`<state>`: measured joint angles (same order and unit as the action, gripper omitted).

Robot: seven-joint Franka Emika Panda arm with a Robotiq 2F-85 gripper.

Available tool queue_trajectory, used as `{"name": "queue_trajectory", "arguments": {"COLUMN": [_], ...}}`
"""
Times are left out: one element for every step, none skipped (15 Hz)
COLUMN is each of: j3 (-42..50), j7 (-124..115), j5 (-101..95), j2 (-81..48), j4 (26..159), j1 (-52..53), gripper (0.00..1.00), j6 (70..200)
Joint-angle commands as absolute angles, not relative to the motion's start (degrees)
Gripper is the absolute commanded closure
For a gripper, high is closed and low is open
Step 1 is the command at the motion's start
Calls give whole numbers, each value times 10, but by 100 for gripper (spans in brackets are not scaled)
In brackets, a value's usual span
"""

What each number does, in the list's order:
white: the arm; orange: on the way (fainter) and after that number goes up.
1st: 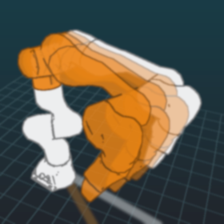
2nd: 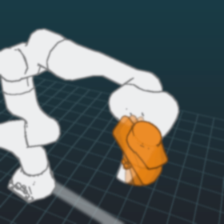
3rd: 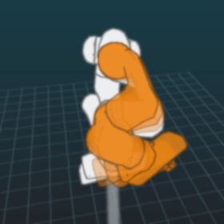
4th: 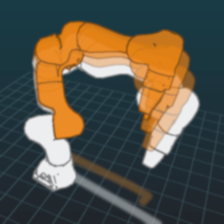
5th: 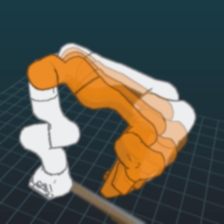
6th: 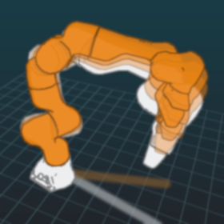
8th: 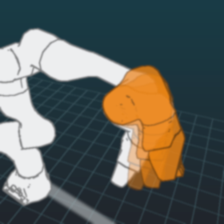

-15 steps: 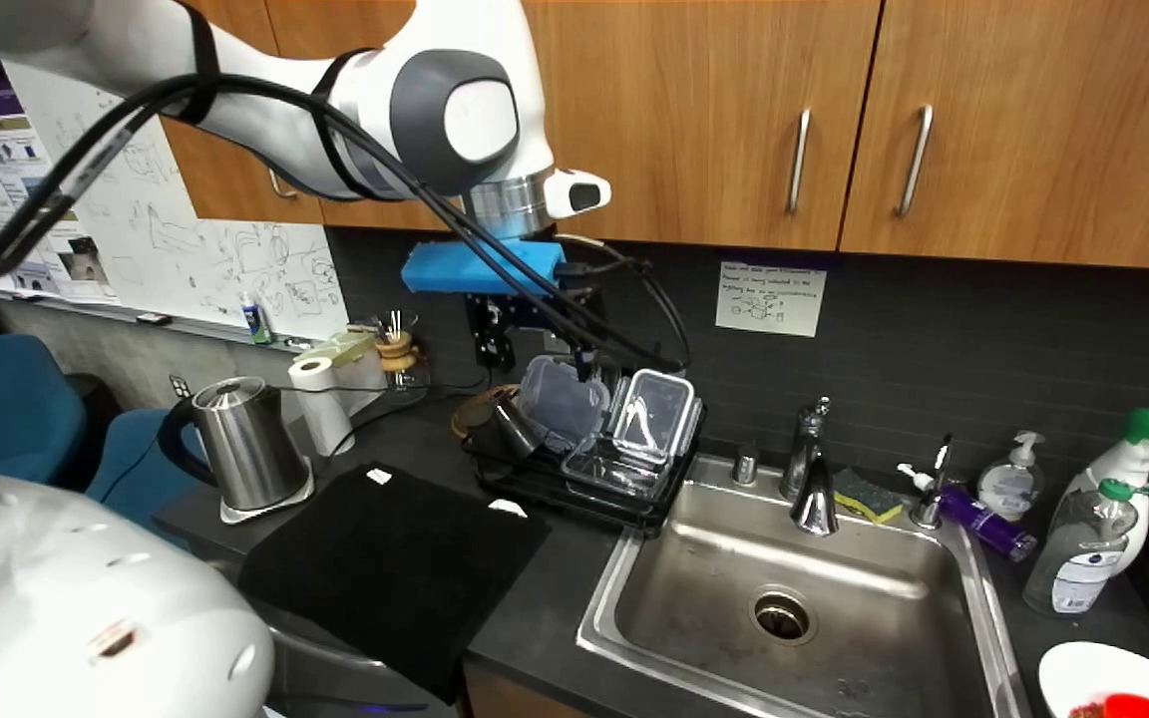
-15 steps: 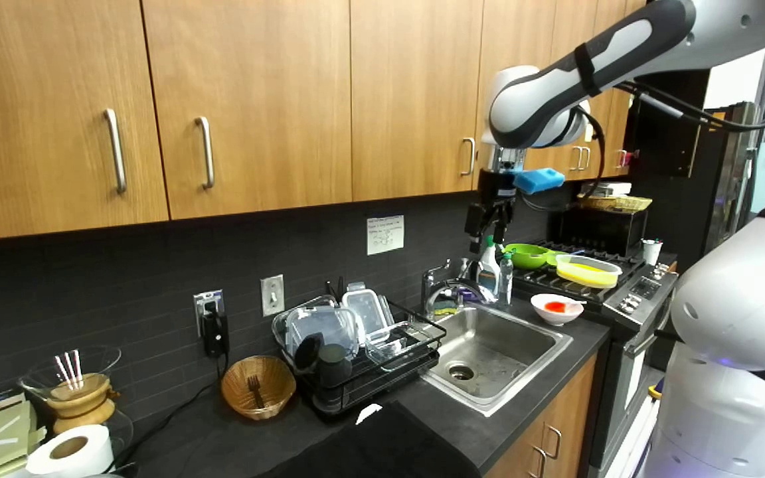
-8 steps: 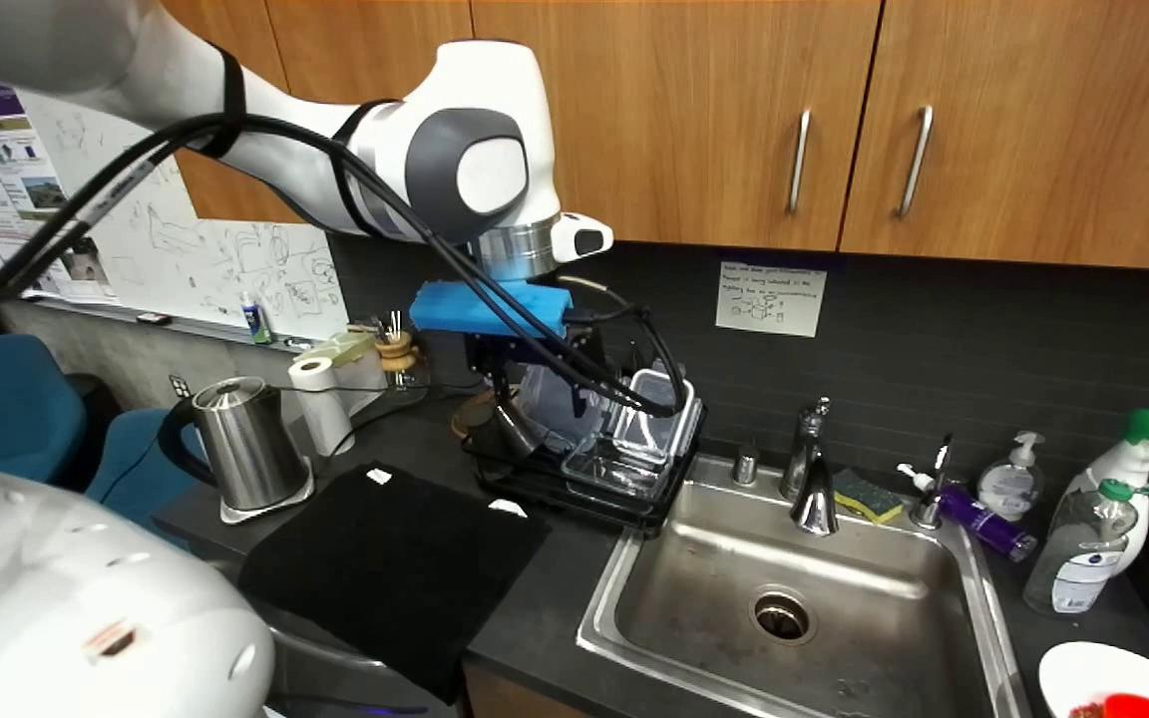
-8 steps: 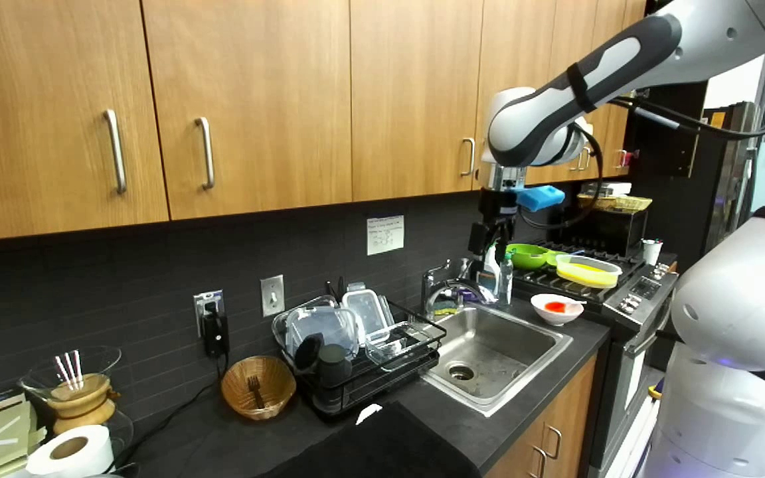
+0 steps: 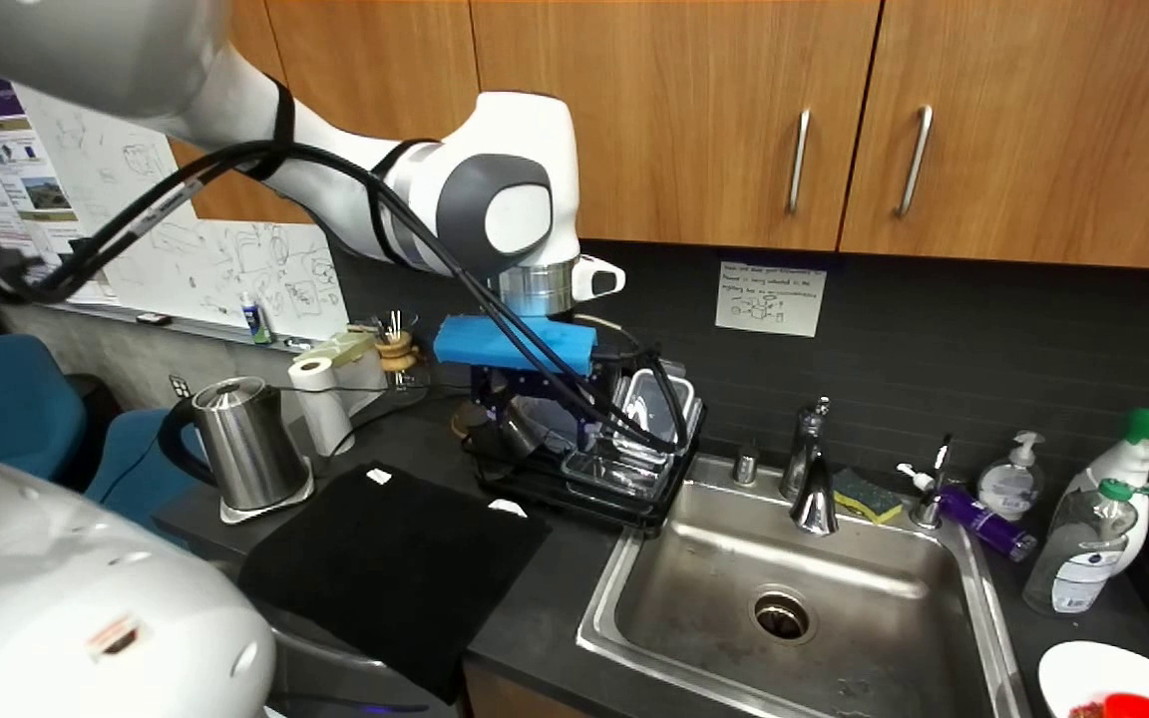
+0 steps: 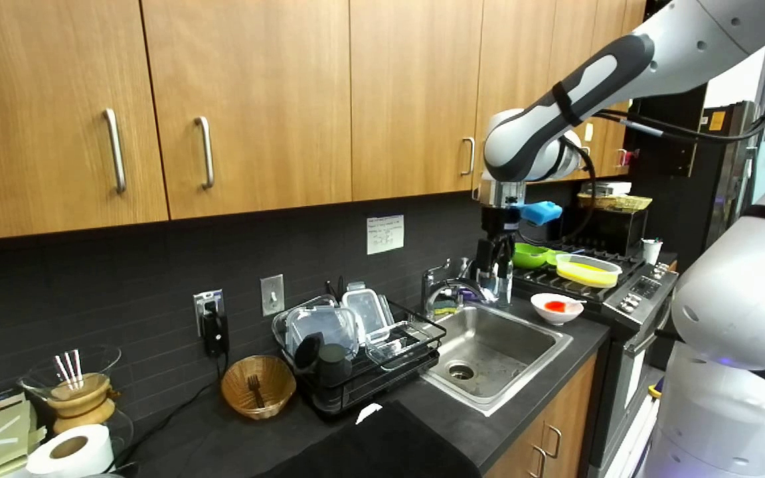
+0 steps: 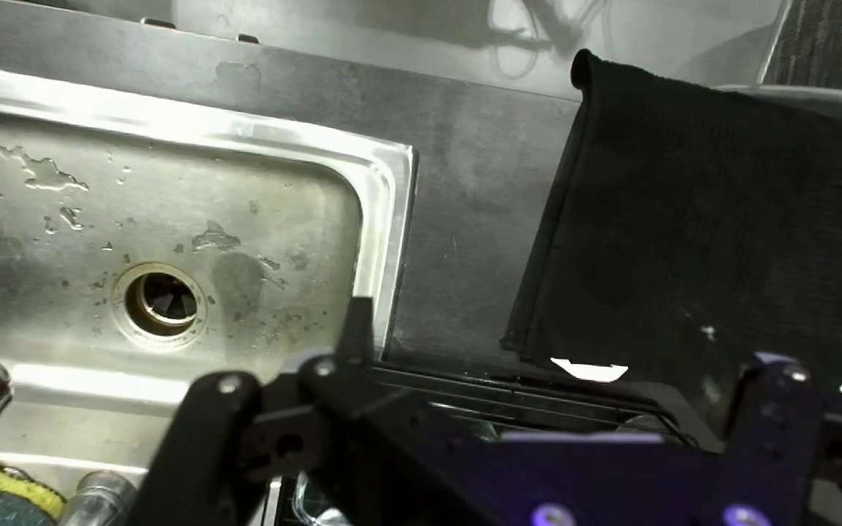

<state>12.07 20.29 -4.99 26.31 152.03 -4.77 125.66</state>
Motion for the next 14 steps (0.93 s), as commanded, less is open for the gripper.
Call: {"name": "queue_trajectory", "arguments": {"j3": [124, 123, 123, 123, 125, 128, 132, 131, 132, 130, 130, 128, 125, 122], "j7": [231, 232, 236, 239, 245, 249, 256, 254, 258, 257, 259, 259, 260, 260], "j5": [-53, -56, -60, -63, -62, -61, -60, -67, -71, -78, -83, -92, -100, -111], "j2": [238, 236, 235, 232, 228, 217, 208, 195, 186, 177, 165, 152, 139, 133], "j4": [1508, 1508, 1509, 1508, 1506, 1500, 1497, 1492, 1488, 1484, 1479, 1473, 1466, 1462], "j1": [-48, -49, -50, -51, -51, -51, -52, -55, -57, -59, -60, -62, -62, -62], "gripper": [0, 0, 0, 0, 0, 0, 0, 0, 0, 0, 0, 0, 0, 0], "j6": [1263, 1266, 1268, 1270, 1268, 1270, 1273, 1280, 1283, 1283, 1288, 1289, 1289, 1289]}}
